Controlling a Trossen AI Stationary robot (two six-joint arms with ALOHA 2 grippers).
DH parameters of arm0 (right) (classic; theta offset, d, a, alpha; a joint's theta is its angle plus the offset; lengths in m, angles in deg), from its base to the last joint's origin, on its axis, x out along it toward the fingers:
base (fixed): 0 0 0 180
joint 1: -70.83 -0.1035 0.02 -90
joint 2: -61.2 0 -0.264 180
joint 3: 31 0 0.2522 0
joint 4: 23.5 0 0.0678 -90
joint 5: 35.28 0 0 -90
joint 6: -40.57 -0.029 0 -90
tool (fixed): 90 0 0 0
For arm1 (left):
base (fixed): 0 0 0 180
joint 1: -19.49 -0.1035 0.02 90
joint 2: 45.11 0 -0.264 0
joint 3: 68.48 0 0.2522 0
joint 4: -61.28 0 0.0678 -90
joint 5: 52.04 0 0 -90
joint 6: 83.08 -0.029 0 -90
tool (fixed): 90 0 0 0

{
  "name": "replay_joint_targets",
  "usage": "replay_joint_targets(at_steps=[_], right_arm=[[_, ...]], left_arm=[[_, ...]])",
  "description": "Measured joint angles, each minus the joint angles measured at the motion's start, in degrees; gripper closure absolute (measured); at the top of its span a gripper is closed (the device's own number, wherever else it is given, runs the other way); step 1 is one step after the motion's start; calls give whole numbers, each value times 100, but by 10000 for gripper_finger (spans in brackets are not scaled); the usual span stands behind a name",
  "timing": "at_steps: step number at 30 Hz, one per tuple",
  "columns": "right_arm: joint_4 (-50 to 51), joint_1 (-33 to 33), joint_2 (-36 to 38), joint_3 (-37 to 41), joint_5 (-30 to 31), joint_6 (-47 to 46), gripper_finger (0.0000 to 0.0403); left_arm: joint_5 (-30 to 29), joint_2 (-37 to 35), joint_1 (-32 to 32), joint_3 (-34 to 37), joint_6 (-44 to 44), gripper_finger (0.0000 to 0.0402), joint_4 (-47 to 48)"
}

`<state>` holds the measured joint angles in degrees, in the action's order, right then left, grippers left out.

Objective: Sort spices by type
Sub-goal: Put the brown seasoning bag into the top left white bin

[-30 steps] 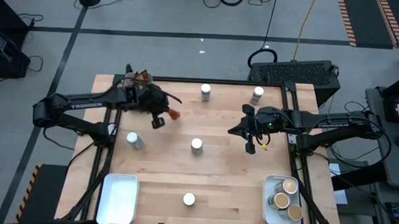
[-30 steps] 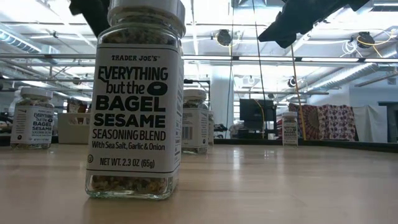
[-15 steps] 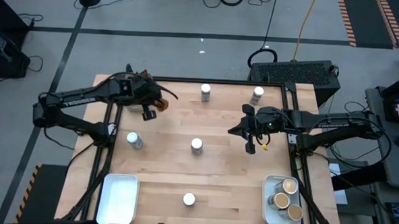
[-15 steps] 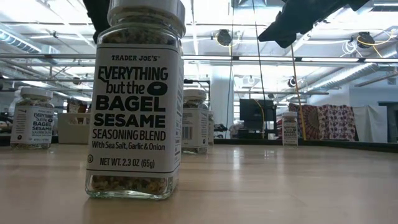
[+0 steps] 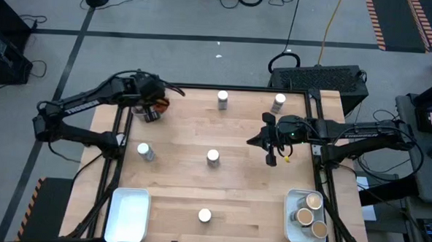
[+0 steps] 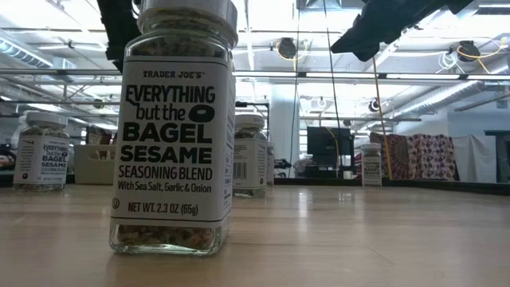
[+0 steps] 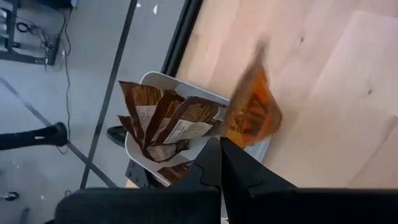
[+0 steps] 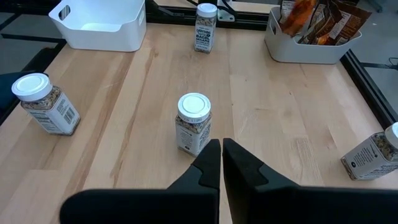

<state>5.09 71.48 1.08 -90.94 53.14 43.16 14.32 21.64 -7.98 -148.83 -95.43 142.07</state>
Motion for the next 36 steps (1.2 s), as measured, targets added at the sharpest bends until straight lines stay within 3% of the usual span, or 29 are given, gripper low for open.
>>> replay_joint_targets(at_steps=[10, 21, 28, 36], right_arm=[[0, 2, 0, 0, 0, 2, 403], [0, 2, 0, 0, 0, 2, 403], [0, 0, -2, 0, 0, 24, 403], [-2, 2, -2, 0, 0, 20, 403]], left_arm=[[-512, -328, -360, 0, -420, 401, -7], [-540, -303, -601, 127, -1581, 401, 0], [-552, -298, -595, 672, -2268, 401, -147], [-705, -298, -595, 1368, -2867, 401, -1225]])
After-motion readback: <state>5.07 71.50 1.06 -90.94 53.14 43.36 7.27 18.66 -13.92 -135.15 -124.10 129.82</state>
